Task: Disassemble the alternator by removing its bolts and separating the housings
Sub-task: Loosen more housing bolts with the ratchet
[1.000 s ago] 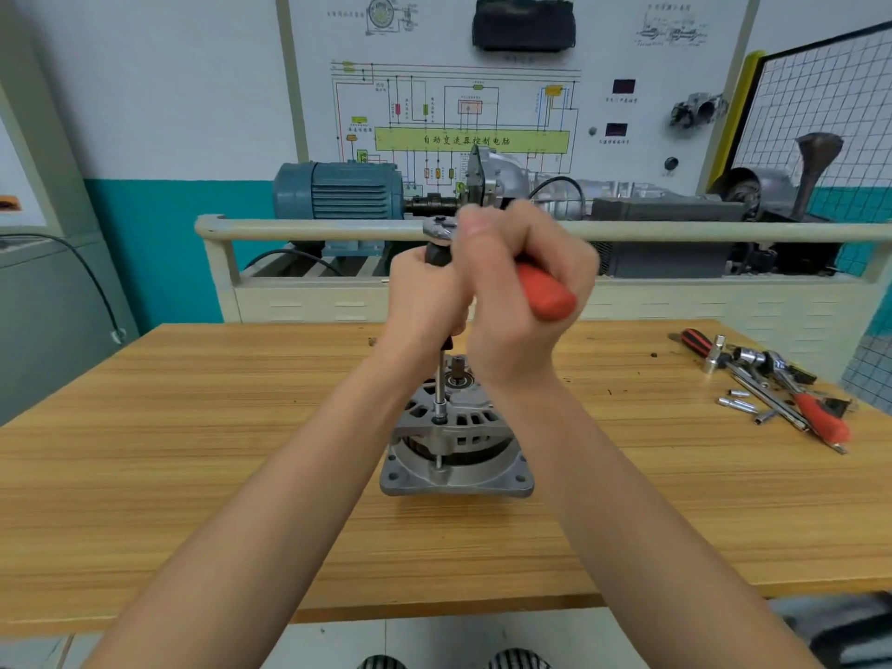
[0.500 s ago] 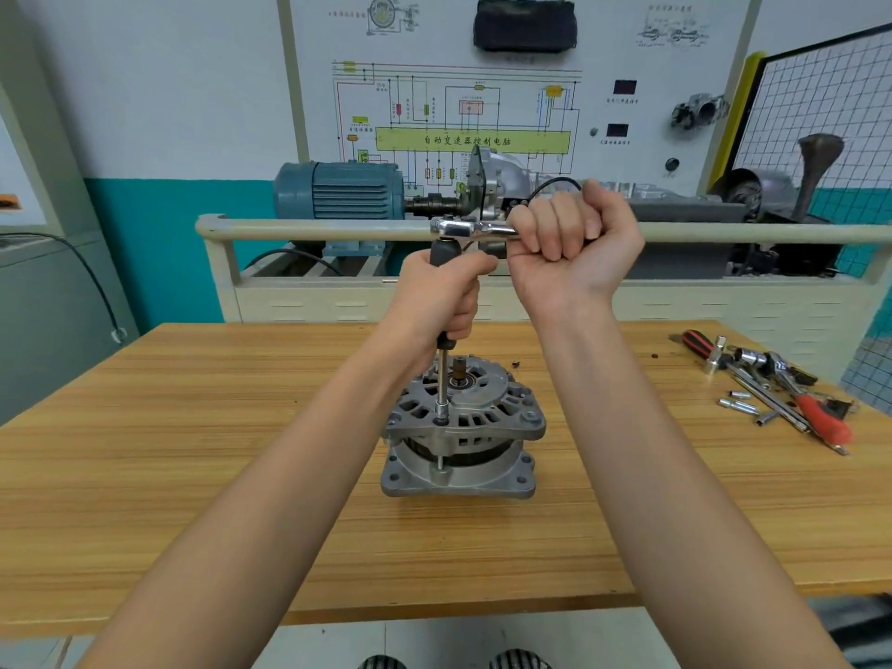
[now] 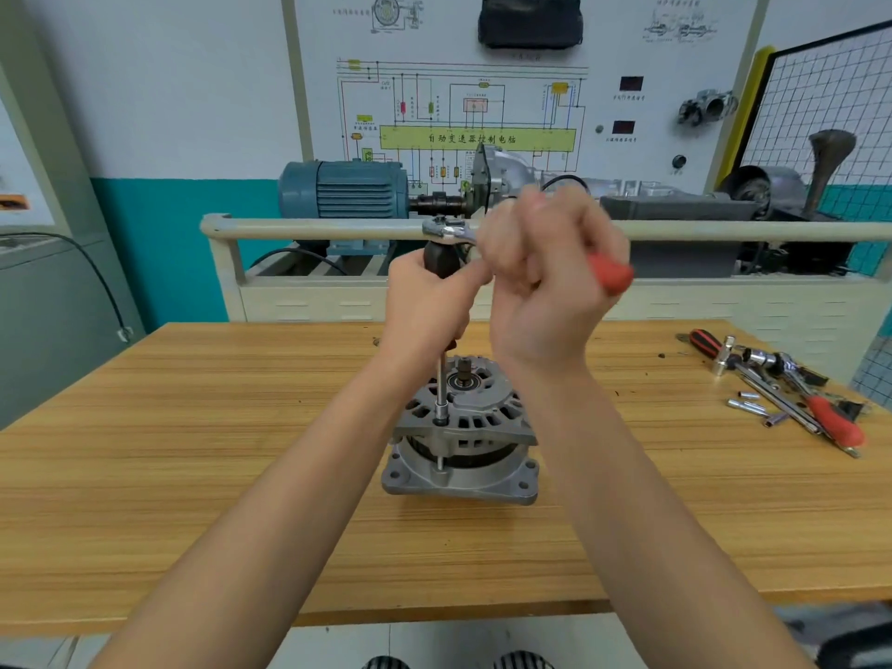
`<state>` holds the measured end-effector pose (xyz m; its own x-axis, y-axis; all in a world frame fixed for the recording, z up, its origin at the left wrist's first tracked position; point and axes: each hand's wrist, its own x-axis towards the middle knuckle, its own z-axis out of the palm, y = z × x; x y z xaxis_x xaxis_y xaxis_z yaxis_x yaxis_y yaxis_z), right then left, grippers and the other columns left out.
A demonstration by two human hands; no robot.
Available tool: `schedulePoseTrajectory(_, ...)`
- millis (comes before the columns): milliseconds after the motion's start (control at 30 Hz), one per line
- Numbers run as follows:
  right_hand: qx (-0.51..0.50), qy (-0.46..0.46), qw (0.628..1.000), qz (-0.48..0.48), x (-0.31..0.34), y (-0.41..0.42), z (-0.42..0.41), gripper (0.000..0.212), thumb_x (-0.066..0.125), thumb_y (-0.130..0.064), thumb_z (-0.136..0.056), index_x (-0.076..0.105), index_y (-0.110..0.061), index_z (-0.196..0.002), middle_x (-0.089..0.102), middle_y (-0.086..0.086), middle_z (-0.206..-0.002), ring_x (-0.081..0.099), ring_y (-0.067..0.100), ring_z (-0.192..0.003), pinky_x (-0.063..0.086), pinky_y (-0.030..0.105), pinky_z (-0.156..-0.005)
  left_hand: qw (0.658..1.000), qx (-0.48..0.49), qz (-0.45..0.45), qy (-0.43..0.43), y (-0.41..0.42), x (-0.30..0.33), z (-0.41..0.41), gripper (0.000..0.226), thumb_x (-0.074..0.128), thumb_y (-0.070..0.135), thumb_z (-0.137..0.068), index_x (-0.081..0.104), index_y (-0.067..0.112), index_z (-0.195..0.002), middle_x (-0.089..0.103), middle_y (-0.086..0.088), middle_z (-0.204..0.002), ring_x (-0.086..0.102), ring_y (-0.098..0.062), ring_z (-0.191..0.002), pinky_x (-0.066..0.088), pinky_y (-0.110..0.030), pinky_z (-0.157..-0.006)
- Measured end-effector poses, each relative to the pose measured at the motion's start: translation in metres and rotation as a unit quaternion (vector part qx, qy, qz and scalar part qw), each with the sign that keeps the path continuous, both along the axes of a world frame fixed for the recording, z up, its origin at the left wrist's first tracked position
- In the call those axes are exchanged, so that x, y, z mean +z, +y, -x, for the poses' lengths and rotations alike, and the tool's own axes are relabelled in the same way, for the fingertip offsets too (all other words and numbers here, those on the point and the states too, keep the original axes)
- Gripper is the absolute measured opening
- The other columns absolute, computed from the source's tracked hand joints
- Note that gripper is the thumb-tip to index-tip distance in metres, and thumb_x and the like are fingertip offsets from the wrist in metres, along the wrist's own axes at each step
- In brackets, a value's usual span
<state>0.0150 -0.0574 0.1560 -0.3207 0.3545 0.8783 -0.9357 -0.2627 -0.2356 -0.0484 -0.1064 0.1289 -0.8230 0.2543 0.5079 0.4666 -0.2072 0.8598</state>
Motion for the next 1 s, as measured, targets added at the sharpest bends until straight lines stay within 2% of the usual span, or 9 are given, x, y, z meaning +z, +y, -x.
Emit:
schedulePoseTrajectory(100, 0.149, -0.069, 0.982, 0.092, 0.011, 0.028, 0.003, 0.05, 0.041, -0.005, -0.082, 0.037, -0.02, -0.035, 0.025, -0.006, -0.033, 0.016, 0.011, -0.036, 0.02, 0.024, -0.043, 0.993, -0.111, -0.021, -0.026, -0.009, 0.002, 0.008, 0.036, 0.062, 0.003, -0.079, 0.043, 0.016, -0.051, 0.04, 0.001, -0.042, 0.035, -0.015, -0.038, 0.033, -0.022, -0.043)
schedulePoseTrajectory(167, 0.251, -0.116, 0.943, 0.185, 0.012, 0.04, 0.01, 0.047, 0.041, -0.008, -0.08, 0.033, -0.018, -0.034, 0.022, -0.004, -0.032, 0.013, 0.012, -0.033, 0.019, 0.022, -0.04, 0.984, -0.172, -0.005, -0.034, -0.01, 0.003, 0.008, 0.038, 0.061, 0.004, -0.085, 0.047, 0.016, -0.051, 0.043, 0.0, -0.043, 0.038, -0.017, -0.039, 0.035, -0.024, -0.045)
schedulePoseTrajectory(300, 0.321, -0.133, 0.902, 0.257, 0.013, 0.049, 0.018, 0.044, 0.042, -0.01, -0.078, 0.031, -0.016, -0.037, 0.021, -0.004, -0.032, 0.02, 0.011, -0.028, 0.017, 0.021, -0.038, 0.967, -0.246, 0.039, -0.059, -0.01, 0.006, 0.008, 0.043, 0.061, 0.014, -0.085, 0.041, 0.019, -0.048, 0.03, 0.005, -0.038, 0.023, -0.009, -0.031, 0.023, -0.018, -0.038)
schedulePoseTrajectory(400, 0.26, -0.101, 0.938, 0.207, 0.009, 0.041, 0.014, 0.046, 0.041, -0.008, -0.08, 0.033, -0.018, -0.037, 0.023, -0.004, -0.033, 0.02, 0.011, -0.031, 0.02, 0.023, -0.039, 0.98, -0.176, 0.034, -0.084, -0.006, 0.008, 0.007, 0.048, 0.055, 0.007, -0.09, 0.033, 0.019, -0.05, 0.025, 0.006, -0.038, 0.017, -0.009, -0.031, 0.018, -0.017, -0.037)
schedulePoseTrajectory(533, 0.084, -0.03, 0.994, 0.067, 0.0, 0.021, 0.006, 0.047, 0.041, 0.0, -0.084, 0.03, -0.02, -0.043, 0.026, -0.003, -0.036, 0.022, 0.011, -0.037, 0.021, 0.027, -0.046, 0.994, -0.036, 0.012, -0.1, 0.006, 0.01, -0.001, 0.04, 0.055, 0.004, -0.087, 0.032, 0.018, -0.057, 0.026, 0.002, -0.042, 0.018, -0.013, -0.036, 0.017, -0.018, -0.041)
schedulePoseTrajectory(667, -0.115, 0.039, 0.992, -0.032, -0.012, -0.001, 0.001, 0.038, 0.051, -0.004, -0.079, 0.031, -0.021, -0.05, 0.034, -0.01, -0.047, 0.028, 0.008, -0.042, 0.024, 0.024, -0.052, 0.999, 0.008, -0.011, -0.048, 0.01, 0.008, -0.009, 0.012, 0.059, 0.016, -0.081, 0.049, 0.01, -0.078, 0.04, -0.009, -0.072, 0.032, -0.021, -0.066, 0.028, -0.031, -0.056)
schedulePoseTrajectory(767, -0.127, 0.052, 0.99, -0.04, -0.015, -0.007, -0.001, 0.038, 0.052, -0.008, -0.077, 0.035, -0.028, -0.05, 0.036, -0.013, -0.047, 0.029, 0.008, -0.043, 0.025, 0.024, -0.055, 0.999, -0.024, -0.013, -0.026, 0.006, 0.005, -0.009, 0.014, 0.056, 0.021, -0.075, 0.049, 0.01, -0.078, 0.039, -0.009, -0.07, 0.032, -0.022, -0.067, 0.03, -0.03, -0.055)
schedulePoseTrajectory(867, -0.035, 0.033, 0.999, -0.001, -0.006, 0.005, 0.001, 0.041, 0.051, -0.007, -0.077, 0.035, -0.027, -0.046, 0.027, -0.007, -0.041, 0.026, 0.009, -0.039, 0.019, 0.027, -0.049, 0.995, -0.081, 0.019, -0.05, -0.004, 0.005, -0.001, 0.035, 0.06, 0.005, -0.085, 0.039, 0.012, -0.059, 0.035, -0.001, -0.044, 0.027, -0.016, -0.041, 0.024, -0.02, -0.041)
schedulePoseTrajectory(1000, 0.219, -0.076, 0.963, 0.137, 0.007, 0.037, 0.008, 0.049, 0.04, -0.006, -0.082, 0.034, -0.019, -0.035, 0.025, -0.005, -0.032, 0.016, 0.011, -0.033, 0.022, 0.023, -0.04, 0.97, -0.229, 0.038, -0.07, -0.016, 0.01, 0.009, 0.039, 0.057, 0.005, -0.089, 0.044, 0.014, -0.054, 0.037, 0.001, -0.043, 0.032, -0.014, -0.039, 0.029, -0.023, -0.044)
